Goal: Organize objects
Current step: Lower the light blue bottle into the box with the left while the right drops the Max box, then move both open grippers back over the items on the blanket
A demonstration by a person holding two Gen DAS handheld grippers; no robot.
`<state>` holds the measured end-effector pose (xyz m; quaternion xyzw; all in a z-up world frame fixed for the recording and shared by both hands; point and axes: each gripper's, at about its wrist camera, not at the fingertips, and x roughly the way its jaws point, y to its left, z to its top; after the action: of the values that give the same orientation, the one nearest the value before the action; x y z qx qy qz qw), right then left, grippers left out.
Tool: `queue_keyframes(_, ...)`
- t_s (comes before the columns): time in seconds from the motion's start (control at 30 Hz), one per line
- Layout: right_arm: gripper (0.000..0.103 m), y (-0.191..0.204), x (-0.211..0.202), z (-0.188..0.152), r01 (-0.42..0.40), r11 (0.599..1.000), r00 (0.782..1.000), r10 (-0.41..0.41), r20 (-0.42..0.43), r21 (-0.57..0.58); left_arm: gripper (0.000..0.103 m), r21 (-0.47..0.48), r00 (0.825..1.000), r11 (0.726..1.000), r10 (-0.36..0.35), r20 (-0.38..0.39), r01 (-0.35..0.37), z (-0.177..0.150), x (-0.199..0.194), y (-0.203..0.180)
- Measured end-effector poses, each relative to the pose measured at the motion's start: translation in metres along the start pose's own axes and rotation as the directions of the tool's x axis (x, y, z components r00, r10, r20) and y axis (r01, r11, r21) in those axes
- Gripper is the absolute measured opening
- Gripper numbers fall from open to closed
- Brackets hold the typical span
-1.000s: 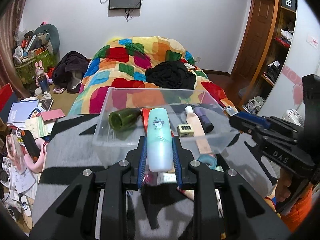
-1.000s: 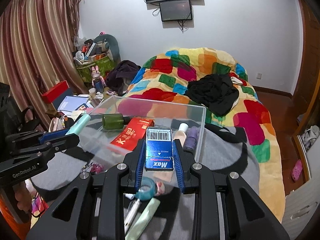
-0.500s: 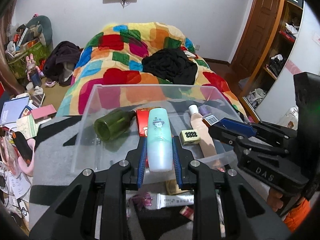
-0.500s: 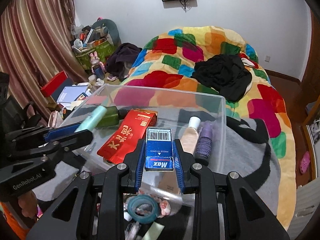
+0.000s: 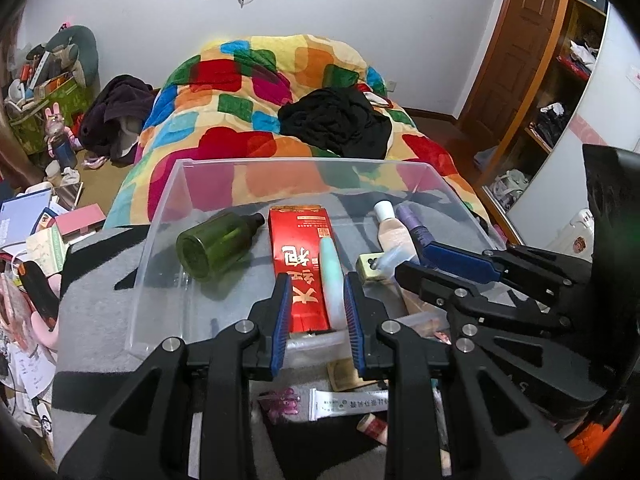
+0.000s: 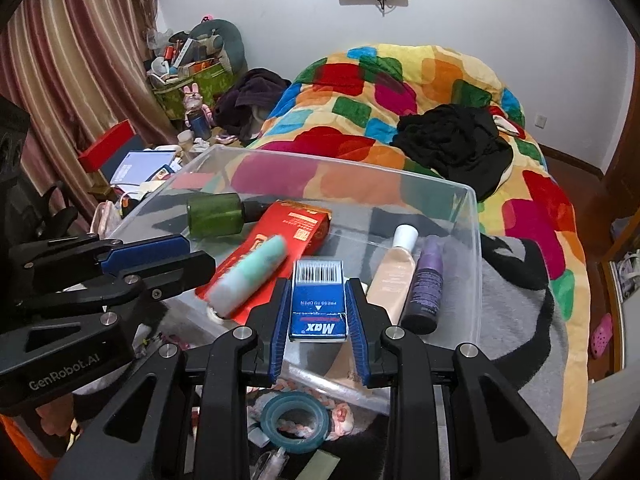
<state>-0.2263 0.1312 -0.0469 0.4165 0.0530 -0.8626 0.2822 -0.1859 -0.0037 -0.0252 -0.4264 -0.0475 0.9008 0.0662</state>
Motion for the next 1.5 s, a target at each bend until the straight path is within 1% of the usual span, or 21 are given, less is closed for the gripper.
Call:
queue_keyframes(0.07,0.032,0.001,-0.005,-0.001,-0.009,1.0,1.0,0.009,0.002,0.0,0.027,0.005,1.0,1.0,0.004,0.008,-0.004,0.0,-0.005,-0.001)
queue_keyframes(0.1,0.036,0.002,-0.008,-0.002,-0.006,1.0,1.0,0.006,0.007,-0.003,0.028,0.007,1.0,1.0,0.004,0.013,-0.004,-0.001,-0.008,-0.002)
queue_keyframes(0.17,0.042,0.004,-0.015,-0.004,0.013,1.0,1.0,-0.013,0.024,-0.016,0.036,0.009,1.0,1.0,0.005,0.024,-0.005,-0.003,-0.013,-0.002)
queue_keyframes(0.23,0.047,0.007,-0.022,-0.006,0.026,0.999,0.999,-0.025,0.04,-0.029,0.042,0.014,0.999,1.0,0.012,0.042,-0.012,-0.005,-0.021,-0.004)
queue_keyframes(0.33,0.051,0.011,-0.033,-0.009,0.042,0.998,0.997,-0.039,0.064,-0.037,0.043,0.022,0.998,1.0,0.009,0.068,-0.011,-0.009,-0.035,-0.006)
queue_keyframes(0.4,0.053,0.014,-0.041,-0.011,0.051,0.998,0.995,-0.047,0.083,-0.042,0.047,0.027,0.996,1.0,0.009,0.089,-0.012,-0.013,-0.046,-0.007)
queue_keyframes(0.47,0.054,0.017,-0.049,-0.013,0.053,0.998,0.994,-0.048,0.099,-0.046,0.057,0.029,0.994,0.999,0.013,0.11,-0.016,-0.015,-0.054,-0.008)
queue_keyframes(0.57,0.056,0.021,-0.059,-0.018,0.065,0.996,0.991,-0.058,0.119,-0.057,0.064,0.036,0.99,0.999,0.027,0.138,-0.032,-0.02,-0.067,-0.009)
queue_keyframes(0.7,0.067,0.023,-0.072,-0.028,0.082,0.995,0.986,-0.073,0.147,-0.054,0.069,0.028,0.987,0.998,0.054,0.15,-0.059,-0.03,-0.075,-0.005)
queue_keyframes(0.77,0.067,0.021,-0.075,-0.035,0.089,0.995,0.985,-0.082,0.15,-0.046,0.073,0.014,0.989,0.998,0.061,0.137,-0.064,-0.037,-0.074,0.002)
queue_keyframes(0.83,0.067,0.018,-0.076,-0.041,0.091,0.995,0.986,-0.085,0.145,-0.036,0.073,0.005,0.99,0.997,0.076,0.117,-0.077,-0.043,-0.07,0.008)
queue_keyframes(1.0,0.067,0.007,-0.075,-0.057,0.103,0.994,0.988,-0.099,0.116,-0.027,0.073,-0.028,0.994,0.994,0.105,0.027,-0.104,-0.065,-0.049,0.027)
queue_keyframes(1.1,0.067,-0.003,-0.07,-0.067,0.108,0.994,0.991,-0.107,0.082,-0.003,0.073,-0.043,0.993,0.993,0.113,-0.026,-0.114,-0.079,-0.035,0.037)
queue_keyframes(1.2,0.067,-0.011,-0.062,-0.079,0.089,0.996,0.995,-0.09,0.036,0.024,0.073,-0.053,0.99,0.991,0.115,-0.083,-0.119,-0.09,-0.02,0.045)
queue_keyframes(1.3,0.067,-0.013,-0.05,-0.091,0.066,0.997,0.998,-0.066,-0.012,0.04,0.073,-0.048,0.983,0.99,0.124,-0.135,-0.131,-0.092,-0.004,0.048)
queue_keyframes(1.4,0.067,-0.009,-0.037,-0.101,0.048,0.998,0.997,-0.046,-0.059,0.043,0.073,-0.016,0.977,0.987,0.157,-0.143,-0.161,-0.087,0.005,0.044)
queue_keyframes(1.5,0.067,-0.005,-0.031,-0.108,0.055,0.998,0.997,-0.052,-0.063,0.038,0.071,0.009,0.975,0.984,0.175,-0.135,-0.175,-0.084,0.011,0.037)
